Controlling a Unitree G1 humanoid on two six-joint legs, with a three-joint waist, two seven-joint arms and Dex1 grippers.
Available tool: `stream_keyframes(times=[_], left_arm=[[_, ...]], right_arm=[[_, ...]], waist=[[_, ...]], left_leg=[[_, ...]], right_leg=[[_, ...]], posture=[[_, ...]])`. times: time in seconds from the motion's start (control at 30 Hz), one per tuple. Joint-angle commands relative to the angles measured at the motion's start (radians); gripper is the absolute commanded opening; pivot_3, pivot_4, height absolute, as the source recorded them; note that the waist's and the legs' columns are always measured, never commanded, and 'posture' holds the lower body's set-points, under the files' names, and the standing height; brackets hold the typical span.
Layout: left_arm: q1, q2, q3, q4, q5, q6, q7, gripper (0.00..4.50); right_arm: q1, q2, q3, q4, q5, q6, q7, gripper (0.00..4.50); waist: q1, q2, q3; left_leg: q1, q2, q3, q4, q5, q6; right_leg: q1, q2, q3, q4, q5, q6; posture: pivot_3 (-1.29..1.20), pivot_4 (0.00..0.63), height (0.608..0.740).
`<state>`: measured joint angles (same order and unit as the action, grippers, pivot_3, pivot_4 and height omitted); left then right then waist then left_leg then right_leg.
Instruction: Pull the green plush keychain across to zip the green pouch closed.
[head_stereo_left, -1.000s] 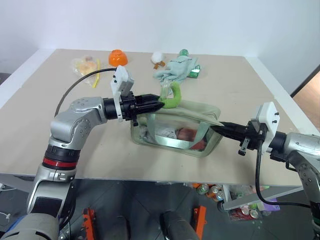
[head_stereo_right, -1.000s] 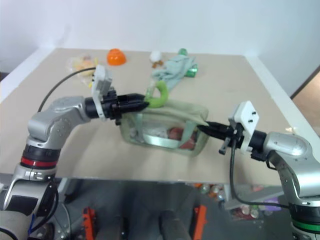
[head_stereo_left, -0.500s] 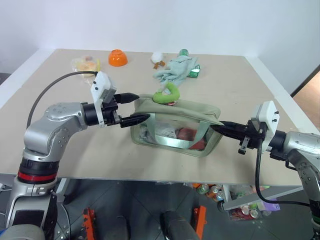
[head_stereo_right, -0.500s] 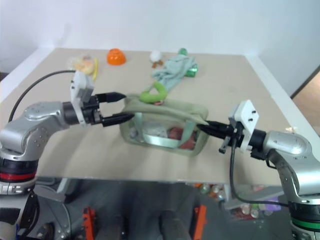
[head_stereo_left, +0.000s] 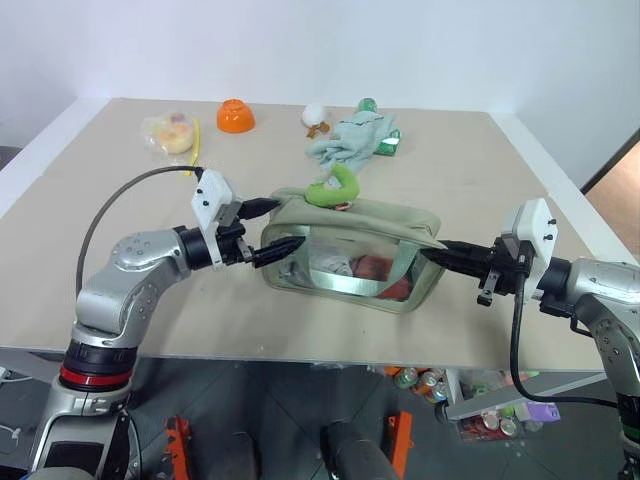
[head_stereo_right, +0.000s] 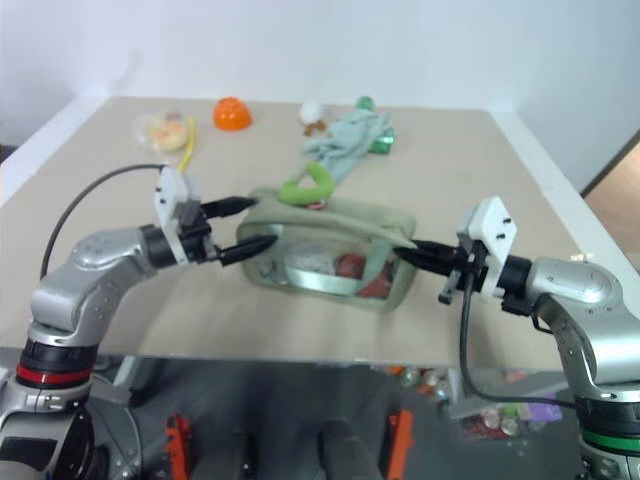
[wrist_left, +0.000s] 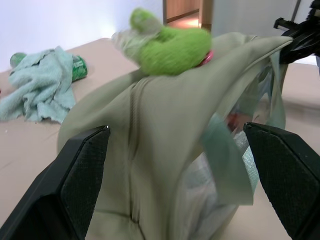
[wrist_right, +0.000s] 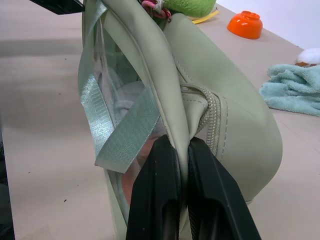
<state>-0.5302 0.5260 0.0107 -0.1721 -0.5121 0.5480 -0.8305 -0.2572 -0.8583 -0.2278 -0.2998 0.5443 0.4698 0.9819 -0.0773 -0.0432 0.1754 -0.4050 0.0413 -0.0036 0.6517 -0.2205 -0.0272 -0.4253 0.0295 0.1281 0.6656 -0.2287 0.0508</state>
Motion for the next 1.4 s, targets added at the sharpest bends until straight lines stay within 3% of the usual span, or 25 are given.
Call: stream_keyframes(times=[0.03, 0.07, 0.17, 0.47, 0.53, 0.73, 0.77, 1.03, 1.2, 1.4], left_arm=[[0.005, 0.014, 0.02, 0.004, 0.002, -0.028, -0.019, 4.44], [0.005, 0.015, 0.019, 0.006, 0.002, -0.028, -0.022, 4.44], [-0.002, 0.005, 0.02, 0.013, -0.005, -0.036, -0.027, 3.62], [-0.012, 0.001, 0.01, 0.012, -0.007, -0.032, -0.045, 0.5], [-0.016, 0.003, 0.014, 0.012, -0.008, -0.03, -0.046, 0.02], [-0.021, 0.014, 0.018, 0.002, -0.009, -0.019, -0.048, 0.02], [-0.021, 0.015, 0.018, 0.002, -0.007, -0.019, -0.046, 0.0], [-0.028, 0.013, 0.004, 0.009, 0.008, -0.024, -0.042, 0.0], [-0.03, 0.014, -0.011, 0.015, 0.021, -0.032, -0.048, 0.0], [-0.025, 0.004, -0.016, 0.012, 0.029, -0.035, -0.044, 0.0]], right_arm=[[-0.002, -0.017, -0.017, -0.019, 0.002, -0.006, 0.003, 0.0], [0.0, -0.017, -0.018, -0.02, 0.001, -0.007, 0.003, 0.0], [0.003, -0.018, -0.022, -0.022, 0.002, -0.007, 0.0, 0.0], [0.014, -0.024, -0.033, -0.027, 0.004, -0.005, -0.003, 0.0], [0.014, -0.024, -0.033, -0.028, 0.007, -0.002, -0.004, 0.0], [-0.027, -0.013, -0.056, -0.022, 0.092, 0.091, -0.031, 0.0], [-0.028, -0.024, -0.054, -0.022, 0.103, 0.109, -0.022, 0.8], [-0.098, -0.089, -0.113, 0.046, 0.126, 0.137, -0.012, 3.46], [-0.332, -0.128, -0.098, 0.103, 0.177, 0.199, -0.027, 3.46], [-0.623, 0.018, 0.091, 0.131, 0.158, 0.218, -0.042, 3.46]], waist=[[0.0, 0.0, 0.0], [0.0, 0.0, 0.0], [0.0, 0.0, 0.0], [0.001, 0.0, 0.0], [0.001, 0.0, 0.0], [0.001, 0.0, 0.0], [0.001, 0.0, 0.0], [0.002, 0.003, 0.002], [0.0, 0.008, 0.005], [-0.002, 0.009, 0.006]], left_leg=[[0.0, 0.0, 0.0, 0.0, 0.0, 0.0], [0.0, 0.0, 0.0, 0.0, 0.0, 0.0], [0.0, 0.0, 0.0, 0.0, 0.0, 0.0], [0.0, 0.0, 0.0, 0.0, 0.0, 0.0], [0.0, 0.0, 0.0, 0.0, 0.0, 0.0], [0.0, 0.0, 0.0, 0.0, 0.0, 0.0], [0.0, 0.0, 0.0, 0.0, 0.0, 0.0], [-0.001, -0.001, 0.0, 0.0, 0.0, 0.0], [0.0, -0.002, 0.001, 0.001, 0.0, 0.0], [-0.001, 0.0, -0.001, -0.001, 0.0, 0.0]], right_leg=[[0.0, 0.0, 0.0, 0.0, 0.0, 0.0], [0.0, 0.0, 0.0, 0.0, 0.0, 0.0], [0.0, 0.0, 0.0, 0.0, 0.0, 0.0], [0.0, 0.0, 0.0, 0.0, 0.0, 0.0], [0.0, 0.0, 0.0, 0.0, 0.0, 0.0], [0.0, 0.0, 0.0, 0.0, 0.0, 0.0], [0.0, 0.0, 0.0, 0.0, 0.0, 0.0], [0.0, -0.001, 0.0, 0.0, 0.0, 0.0], [0.0, -0.002, 0.001, 0.0, 0.0, 0.0], [-0.001, -0.001, -0.001, 0.0, 0.0, 0.0]], posture=[[0.0, 0.15, 0.74], [0.0, 0.15, 0.74], [0.0, 0.15, 0.74], [0.0, 0.15, 0.74], [0.0, 0.15, 0.74], [0.0, 0.15, 0.74], [0.0, 0.15, 0.74], [0.0, 0.15, 0.74], [0.0, 0.15, 0.74], [0.0, 0.15, 0.74]])
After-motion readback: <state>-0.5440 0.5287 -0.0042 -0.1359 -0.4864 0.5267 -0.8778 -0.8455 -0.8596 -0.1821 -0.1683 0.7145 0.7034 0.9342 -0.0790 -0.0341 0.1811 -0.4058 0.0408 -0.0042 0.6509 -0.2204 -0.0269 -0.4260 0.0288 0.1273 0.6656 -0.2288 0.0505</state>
